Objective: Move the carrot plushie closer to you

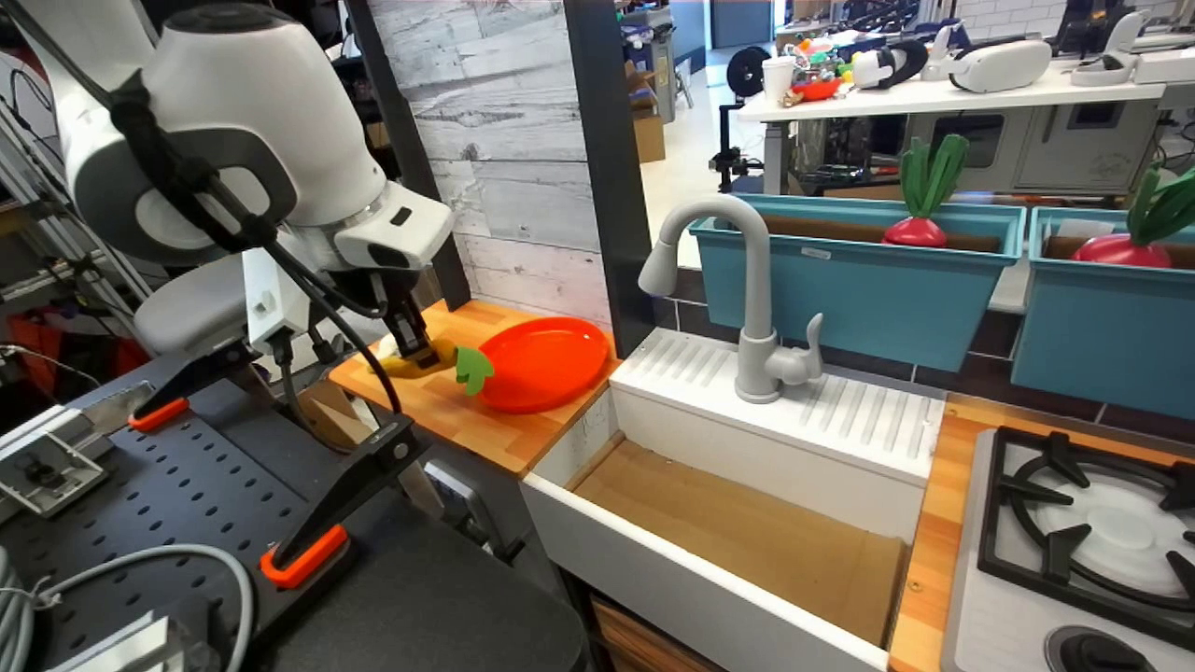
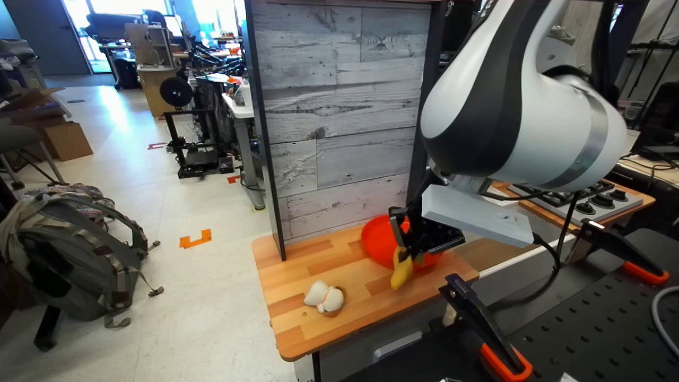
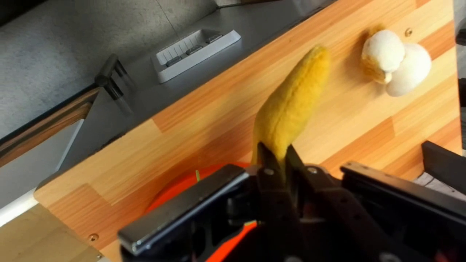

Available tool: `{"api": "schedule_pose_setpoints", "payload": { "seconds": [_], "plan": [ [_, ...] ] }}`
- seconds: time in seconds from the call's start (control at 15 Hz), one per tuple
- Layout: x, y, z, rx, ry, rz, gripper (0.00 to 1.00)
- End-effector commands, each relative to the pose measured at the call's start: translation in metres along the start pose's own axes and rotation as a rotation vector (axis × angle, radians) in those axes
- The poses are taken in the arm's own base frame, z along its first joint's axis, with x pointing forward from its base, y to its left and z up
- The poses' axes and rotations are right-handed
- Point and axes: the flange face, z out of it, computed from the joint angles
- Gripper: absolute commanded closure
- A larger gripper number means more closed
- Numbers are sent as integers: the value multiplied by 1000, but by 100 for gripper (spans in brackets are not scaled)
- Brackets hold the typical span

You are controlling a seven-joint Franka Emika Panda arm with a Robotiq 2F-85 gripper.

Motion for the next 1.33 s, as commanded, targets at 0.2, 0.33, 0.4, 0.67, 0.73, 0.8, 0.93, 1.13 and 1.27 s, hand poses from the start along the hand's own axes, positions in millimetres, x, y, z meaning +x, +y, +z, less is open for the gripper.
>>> {"api": "schedule_pose_setpoints", "payload": {
  "seconds": [0.2, 0.33, 0.4, 0.67, 0.73, 0.8, 0.93, 1.13, 1.27],
  "plan": [
    [2, 0, 22, -19, -103, 45, 98],
    [6, -1, 26, -21, -120, 54, 98],
    [8, -3, 27, -21, -121, 58, 98],
    [16, -8, 37, -34, -140, 59, 98],
    [18, -9, 39, -38, -146, 59, 98],
    [19, -10, 42, -44, -149, 57, 98],
    [21, -13, 48, -57, -147, 55, 98],
    [25, -17, 55, -73, -144, 53, 98],
    [27, -20, 57, -79, -141, 51, 98]
  ]
}}
